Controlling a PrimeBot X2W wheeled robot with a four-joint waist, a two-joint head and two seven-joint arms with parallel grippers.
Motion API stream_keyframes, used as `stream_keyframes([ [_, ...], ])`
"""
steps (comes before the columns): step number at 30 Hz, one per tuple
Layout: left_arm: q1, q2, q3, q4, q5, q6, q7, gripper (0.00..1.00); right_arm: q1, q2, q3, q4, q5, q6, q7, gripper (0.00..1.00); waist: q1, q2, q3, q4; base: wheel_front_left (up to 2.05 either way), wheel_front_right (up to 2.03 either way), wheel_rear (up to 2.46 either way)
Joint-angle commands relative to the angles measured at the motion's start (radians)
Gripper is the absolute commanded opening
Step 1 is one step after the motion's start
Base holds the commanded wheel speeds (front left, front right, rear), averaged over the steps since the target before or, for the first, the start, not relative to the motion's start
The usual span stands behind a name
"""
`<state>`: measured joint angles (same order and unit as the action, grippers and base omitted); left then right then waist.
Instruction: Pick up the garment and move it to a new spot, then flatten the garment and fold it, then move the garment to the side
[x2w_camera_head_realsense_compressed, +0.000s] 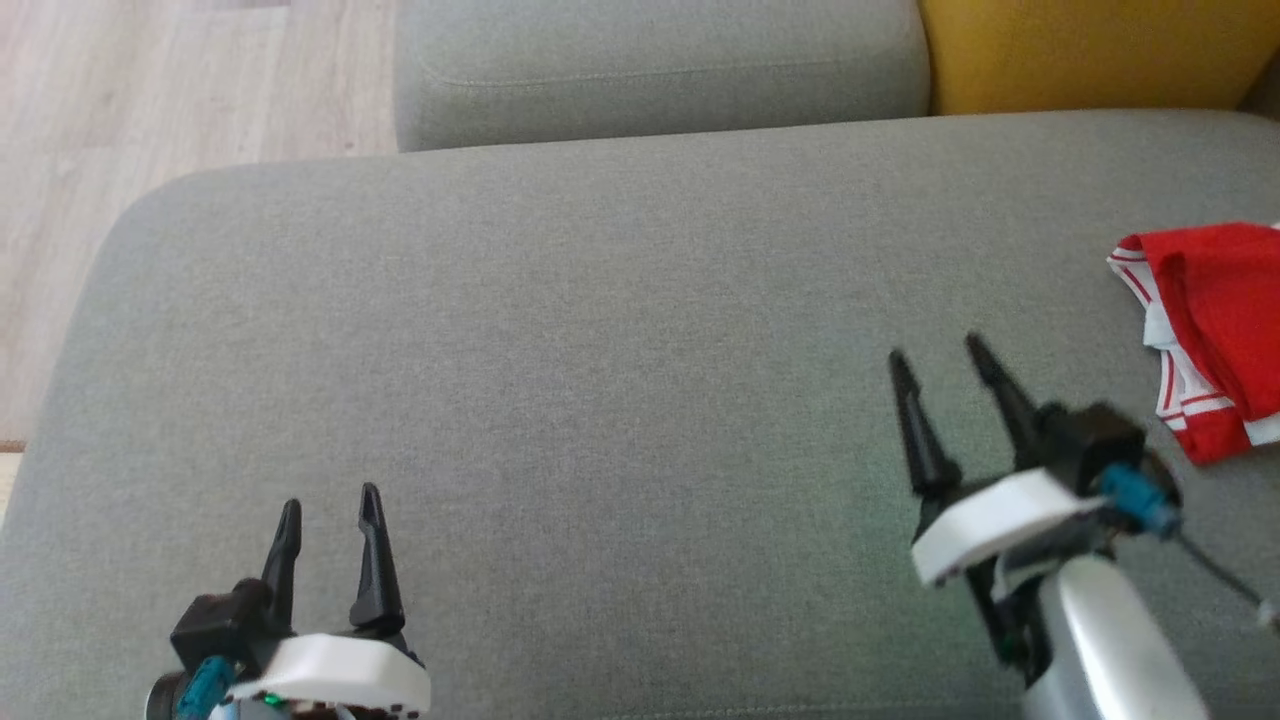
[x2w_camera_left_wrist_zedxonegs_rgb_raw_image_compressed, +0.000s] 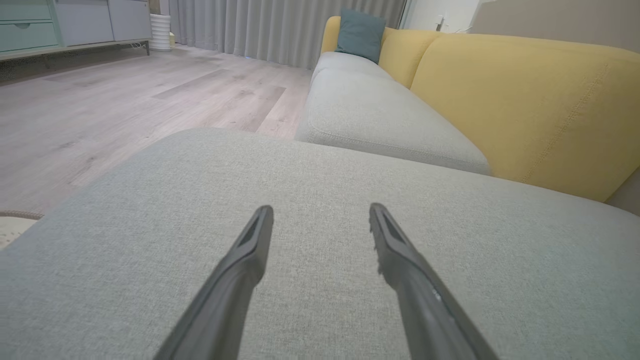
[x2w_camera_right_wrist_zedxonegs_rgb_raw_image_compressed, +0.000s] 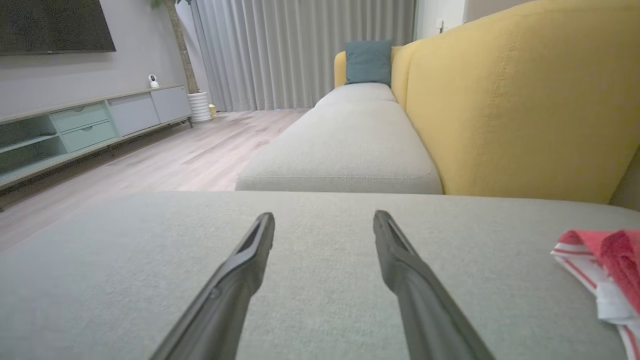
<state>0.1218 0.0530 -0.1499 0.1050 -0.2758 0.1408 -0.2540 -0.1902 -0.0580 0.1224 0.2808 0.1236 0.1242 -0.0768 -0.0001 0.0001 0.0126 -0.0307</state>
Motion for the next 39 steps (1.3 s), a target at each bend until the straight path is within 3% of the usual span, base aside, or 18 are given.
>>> stream_keyframes([
  [1,-0.027,-0.001,0.034,-0.019,-0.004,0.0,-0.008,1.0,0.004,0.008,0.042,-0.044,0.01,0.007,-0.023,1.0,0.0001,-0.0001,-0.008,0.003,0.0,0.0,0.0],
  [12,-0.016,-0.002,0.044,0.003,0.001,-0.021,-0.008,1.0,0.087,0.008,0.056,-0.059,0.011,0.007,-0.08,1.0,0.0001,-0.0001,-0.016,-0.001,0.0,0.0,0.0],
  [33,-0.025,-0.002,0.06,0.029,0.029,-0.046,-0.008,1.0,0.084,0.008,0.027,-0.051,0.023,0.007,-0.093,1.0,0.0001,-0.0001,-0.015,0.001,0.0,0.0,0.0],
  [34,0.002,0.0,0.028,0.058,0.021,-0.045,0.0,0.0,0.119,0.006,0.006,-0.022,0.018,0.0,-0.081,0.0,0.0001,-0.0001,-0.015,0.001,0.0,0.0,0.0],
  [39,0.011,-0.001,0.03,0.126,-0.011,-0.05,0.013,0.0,0.15,0.006,0.005,0.042,0.051,0.0,-0.077,0.0,0.0001,-0.0001,-0.015,0.002,0.0,0.0,0.0],
])
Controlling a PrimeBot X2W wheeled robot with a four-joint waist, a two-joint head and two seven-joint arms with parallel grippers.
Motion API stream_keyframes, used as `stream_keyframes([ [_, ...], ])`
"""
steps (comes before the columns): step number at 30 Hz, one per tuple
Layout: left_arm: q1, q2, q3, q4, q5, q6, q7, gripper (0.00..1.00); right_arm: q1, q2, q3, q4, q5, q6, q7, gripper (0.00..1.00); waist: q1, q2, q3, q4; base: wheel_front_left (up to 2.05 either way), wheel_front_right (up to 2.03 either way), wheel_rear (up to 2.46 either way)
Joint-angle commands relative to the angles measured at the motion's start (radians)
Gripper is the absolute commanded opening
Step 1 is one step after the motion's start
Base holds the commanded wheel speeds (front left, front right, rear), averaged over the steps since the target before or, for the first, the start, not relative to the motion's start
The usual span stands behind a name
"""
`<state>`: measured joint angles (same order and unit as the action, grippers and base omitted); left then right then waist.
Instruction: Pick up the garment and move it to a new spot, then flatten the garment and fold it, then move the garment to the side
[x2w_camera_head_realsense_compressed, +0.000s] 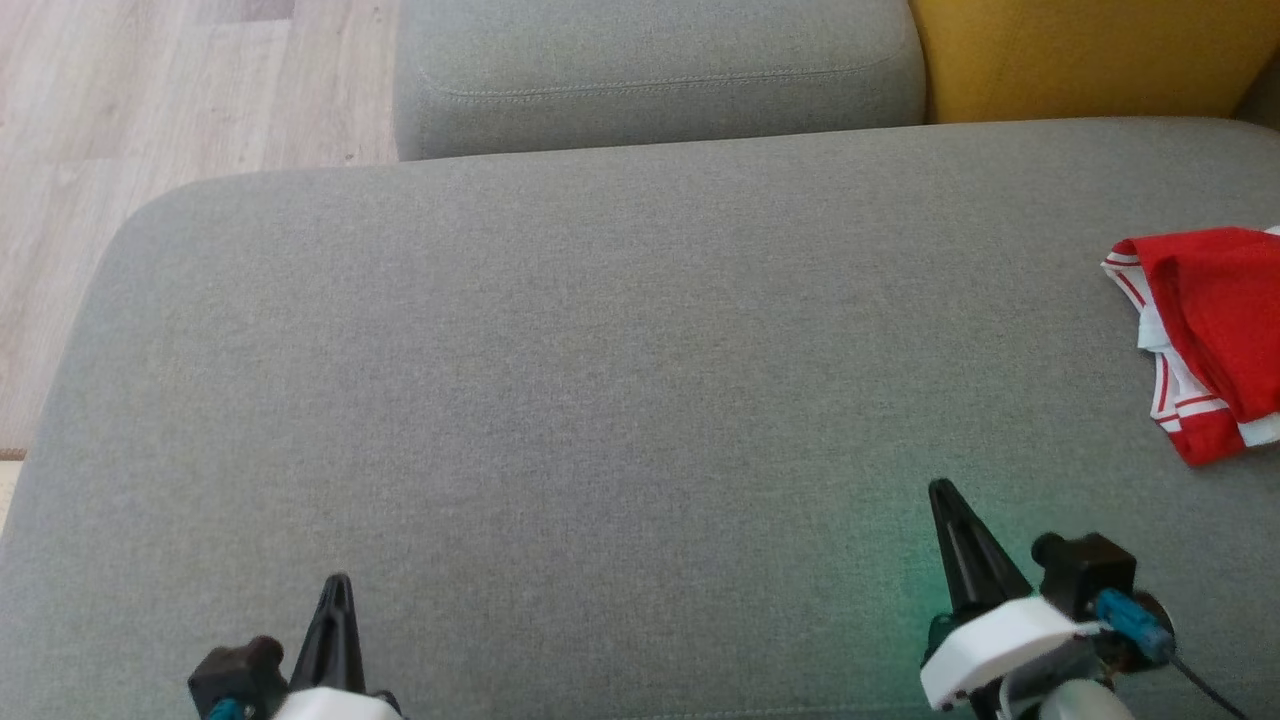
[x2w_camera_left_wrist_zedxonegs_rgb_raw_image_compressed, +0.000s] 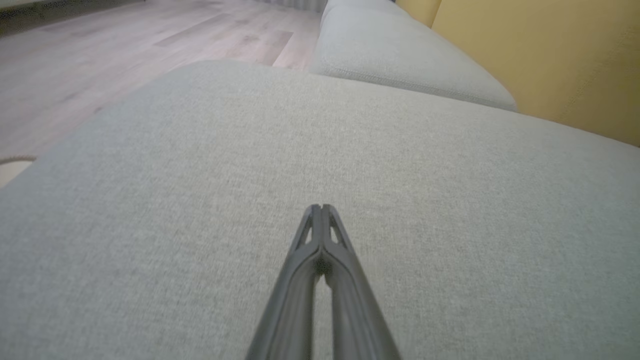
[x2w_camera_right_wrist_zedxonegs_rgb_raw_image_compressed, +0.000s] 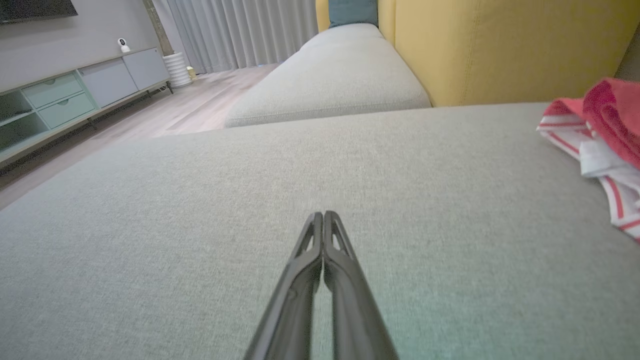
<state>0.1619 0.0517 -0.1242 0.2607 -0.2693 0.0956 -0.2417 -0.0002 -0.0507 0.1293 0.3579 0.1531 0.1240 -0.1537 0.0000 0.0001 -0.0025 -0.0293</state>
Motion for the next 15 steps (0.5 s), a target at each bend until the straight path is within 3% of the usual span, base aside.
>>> stream_keyframes([
  [1,-0.031,0.001,0.006,-0.03,-0.028,-0.006,0.004,0.0,-0.04,-0.002,-0.003,-0.036,0.034,0.0,0.001,0.0,0.0,-0.0001,0.0,0.001,0.0,0.0,0.0],
  [15,-0.057,0.003,0.028,-0.027,-0.172,-0.03,0.039,0.0,-0.048,-0.01,-0.019,-0.043,0.195,0.001,0.022,0.0,0.0,-0.0001,0.001,0.004,0.0,0.0,0.0],
])
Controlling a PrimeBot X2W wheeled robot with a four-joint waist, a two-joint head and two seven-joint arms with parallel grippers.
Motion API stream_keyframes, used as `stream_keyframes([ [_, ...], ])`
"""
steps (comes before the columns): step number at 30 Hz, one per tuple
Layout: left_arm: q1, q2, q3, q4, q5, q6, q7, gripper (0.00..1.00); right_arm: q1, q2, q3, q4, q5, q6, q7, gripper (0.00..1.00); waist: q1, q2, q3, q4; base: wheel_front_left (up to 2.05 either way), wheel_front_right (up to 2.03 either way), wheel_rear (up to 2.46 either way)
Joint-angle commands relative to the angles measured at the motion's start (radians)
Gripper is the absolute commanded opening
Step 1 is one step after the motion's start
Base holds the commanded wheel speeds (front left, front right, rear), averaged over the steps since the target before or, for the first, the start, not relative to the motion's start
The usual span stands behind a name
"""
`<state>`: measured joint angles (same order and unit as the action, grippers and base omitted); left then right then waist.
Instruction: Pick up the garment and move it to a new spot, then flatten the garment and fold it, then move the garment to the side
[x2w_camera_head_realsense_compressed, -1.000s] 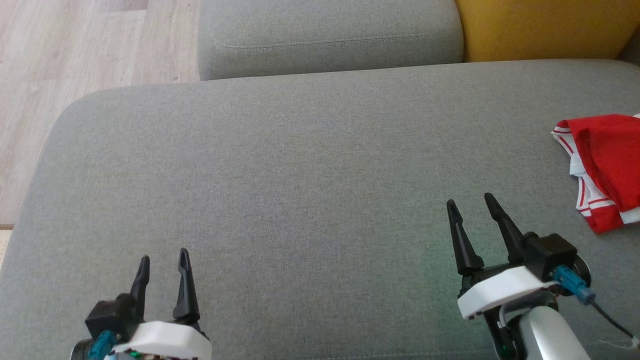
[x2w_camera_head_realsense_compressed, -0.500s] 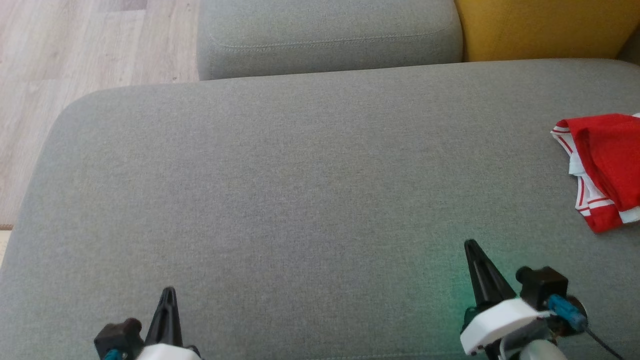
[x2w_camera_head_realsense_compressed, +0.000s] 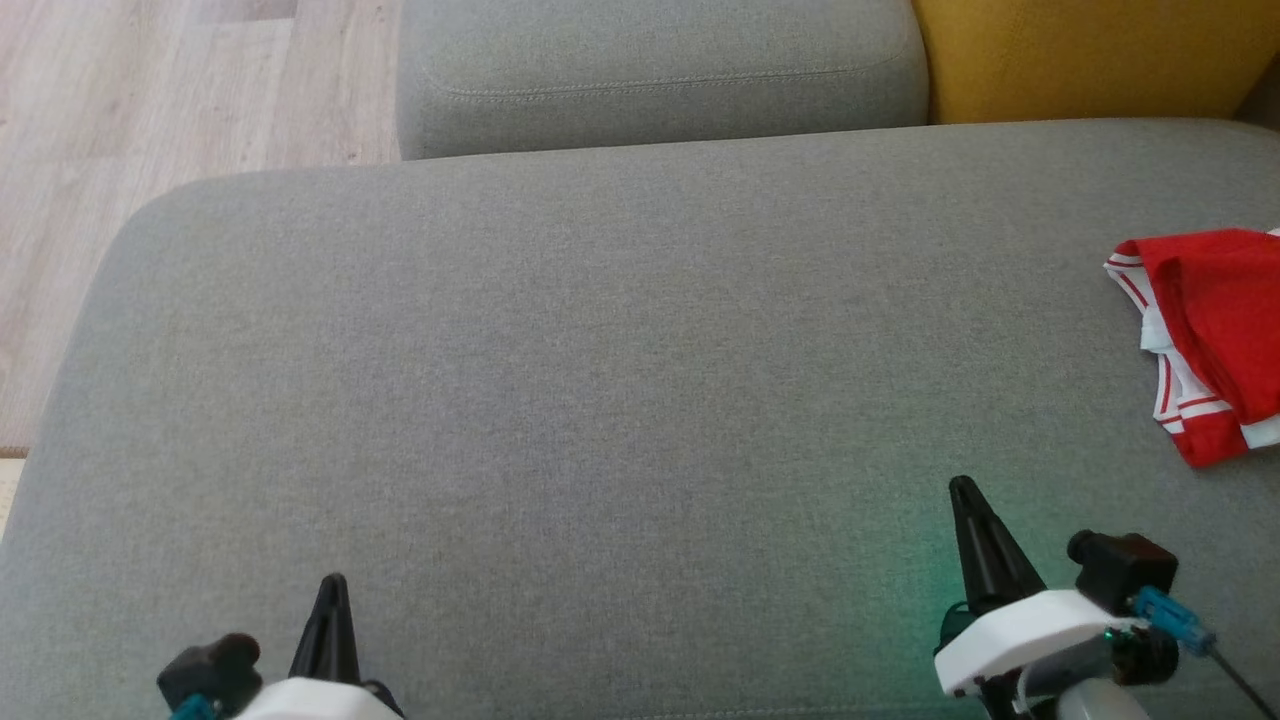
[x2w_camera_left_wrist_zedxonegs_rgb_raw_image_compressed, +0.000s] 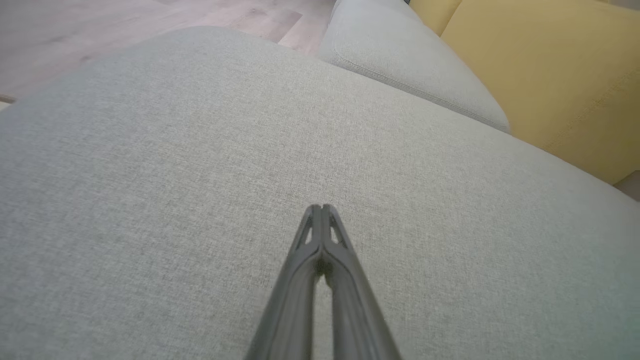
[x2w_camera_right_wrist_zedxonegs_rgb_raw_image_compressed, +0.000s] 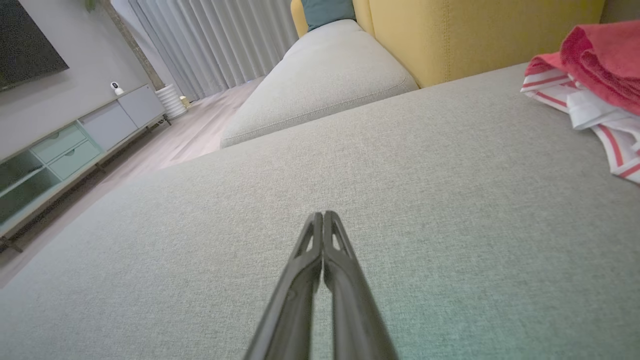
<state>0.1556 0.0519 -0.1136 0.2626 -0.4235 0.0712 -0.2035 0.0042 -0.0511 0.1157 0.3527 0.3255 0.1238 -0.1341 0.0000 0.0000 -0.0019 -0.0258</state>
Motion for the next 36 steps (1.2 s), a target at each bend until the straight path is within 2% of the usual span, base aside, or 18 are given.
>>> stream_keyframes([
  [1,-0.053,0.003,0.019,-0.029,-0.028,-0.007,0.004,0.0,-0.053,-0.01,-0.007,-0.038,0.035,0.001,0.004,0.0,0.0,0.0,0.0,0.0,0.0,0.0,0.0],
  [36,-0.123,0.006,0.083,-0.025,-0.42,-0.073,0.104,0.0,-0.071,-0.02,-0.062,-0.063,0.469,0.003,0.07,0.0,0.0,0.0,0.002,0.009,0.0,0.0,0.0],
])
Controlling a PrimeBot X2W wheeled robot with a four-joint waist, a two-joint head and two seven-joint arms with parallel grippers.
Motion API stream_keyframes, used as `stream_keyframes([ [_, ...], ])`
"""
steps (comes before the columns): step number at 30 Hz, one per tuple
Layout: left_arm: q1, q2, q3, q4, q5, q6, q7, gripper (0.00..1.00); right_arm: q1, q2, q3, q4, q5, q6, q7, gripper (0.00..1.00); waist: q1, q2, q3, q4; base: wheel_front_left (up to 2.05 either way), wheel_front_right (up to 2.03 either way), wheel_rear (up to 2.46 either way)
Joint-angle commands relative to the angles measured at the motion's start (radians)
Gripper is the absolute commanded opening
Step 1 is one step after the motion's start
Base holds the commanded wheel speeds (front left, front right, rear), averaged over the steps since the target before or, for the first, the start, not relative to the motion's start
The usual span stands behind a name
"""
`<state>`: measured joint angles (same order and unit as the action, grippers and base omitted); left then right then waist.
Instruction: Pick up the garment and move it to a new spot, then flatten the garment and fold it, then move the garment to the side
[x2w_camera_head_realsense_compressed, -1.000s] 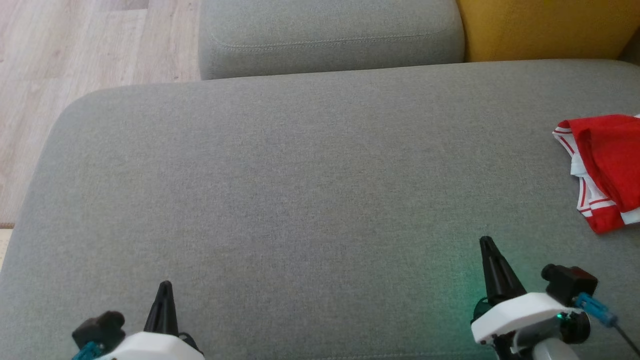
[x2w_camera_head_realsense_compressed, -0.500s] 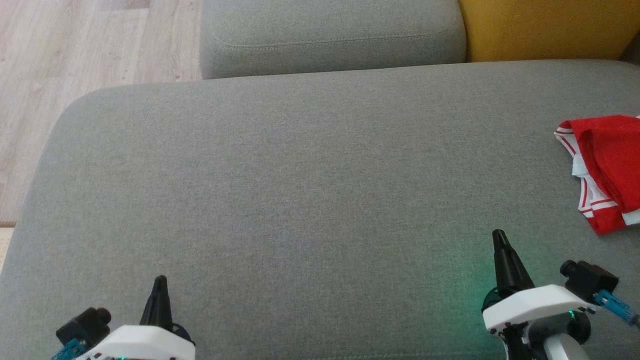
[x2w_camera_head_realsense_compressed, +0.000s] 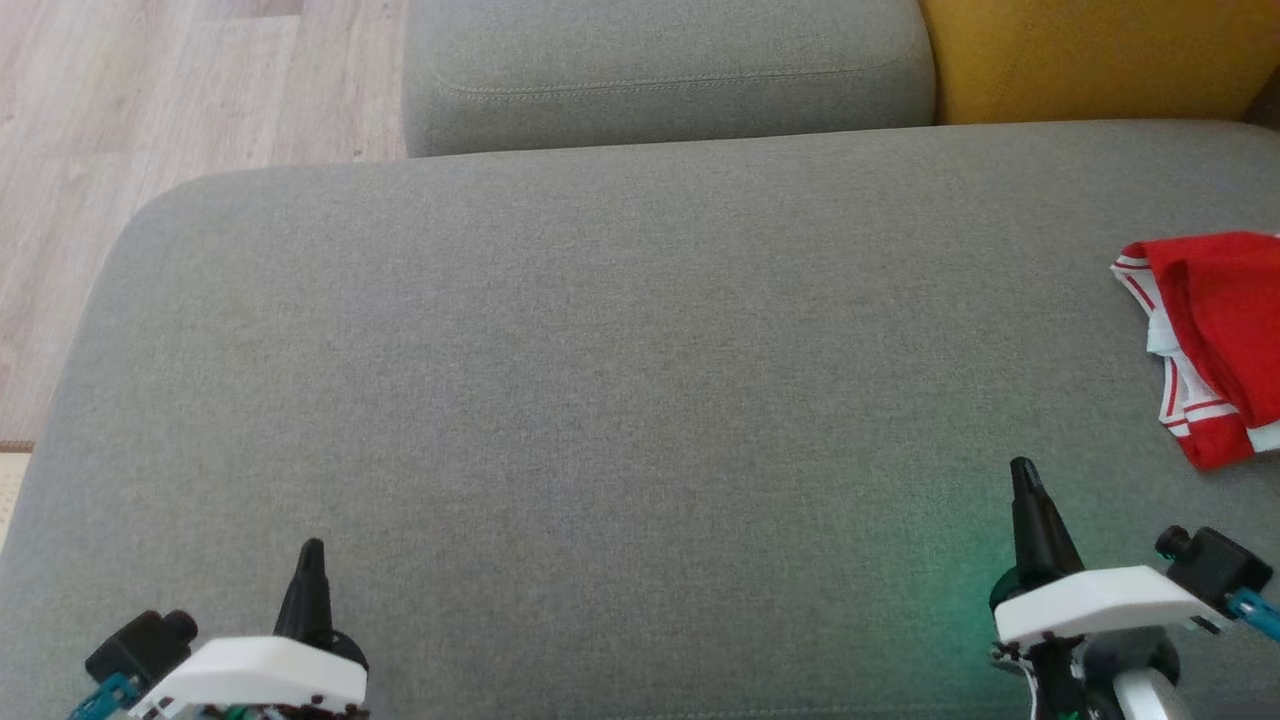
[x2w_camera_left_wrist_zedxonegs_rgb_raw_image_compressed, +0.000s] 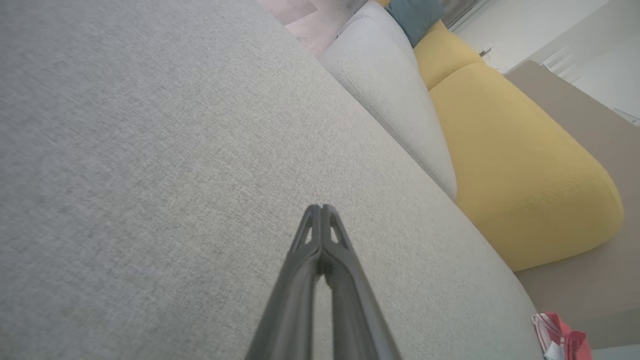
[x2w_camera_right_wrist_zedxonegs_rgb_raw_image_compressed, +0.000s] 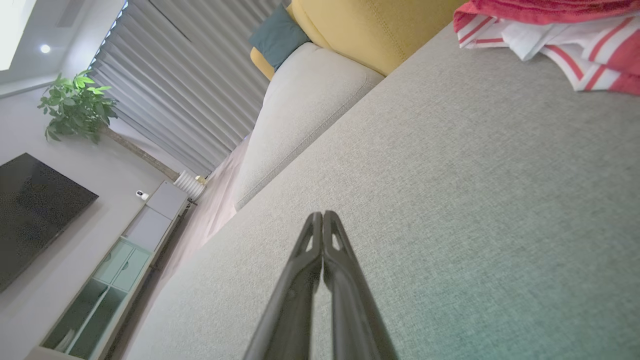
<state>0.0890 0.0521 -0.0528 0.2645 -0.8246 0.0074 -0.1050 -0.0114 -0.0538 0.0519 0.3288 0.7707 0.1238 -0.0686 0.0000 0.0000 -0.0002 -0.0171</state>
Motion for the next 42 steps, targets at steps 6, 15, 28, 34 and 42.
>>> stream_keyframes([
  [6,-0.066,0.005,0.032,-0.027,-0.074,-0.018,0.02,0.0,-0.058,-0.018,-0.007,-0.042,0.083,0.003,0.015,0.0,0.0,0.0,0.0,0.001,0.0,0.0,0.0],
  [15,-0.086,0.005,0.051,-0.026,-0.182,-0.036,0.049,0.0,-0.064,-0.019,-0.025,-0.049,0.202,0.004,0.035,0.0,0.0,0.0,0.001,0.004,0.0,0.0,0.0],
  [28,-0.111,0.005,0.076,-0.024,-0.322,-0.059,0.086,0.0,-0.071,-0.019,-0.05,-0.057,0.355,0.005,0.063,0.0,0.0,0.0,0.001,0.007,0.0,0.0,0.0],
  [34,-0.123,0.005,0.087,-0.024,-0.387,-0.07,0.104,0.0,-0.074,-0.019,-0.061,-0.061,0.425,0.005,0.076,0.0,0.0,0.0,0.002,0.008,0.0,0.0,0.0],
  [42,-0.139,0.005,0.103,-0.023,-0.473,-0.085,0.127,0.0,-0.078,-0.019,-0.077,-0.067,0.519,0.005,0.093,0.0,0.0,0.0,0.002,0.01,0.0,0.0,0.0],
])
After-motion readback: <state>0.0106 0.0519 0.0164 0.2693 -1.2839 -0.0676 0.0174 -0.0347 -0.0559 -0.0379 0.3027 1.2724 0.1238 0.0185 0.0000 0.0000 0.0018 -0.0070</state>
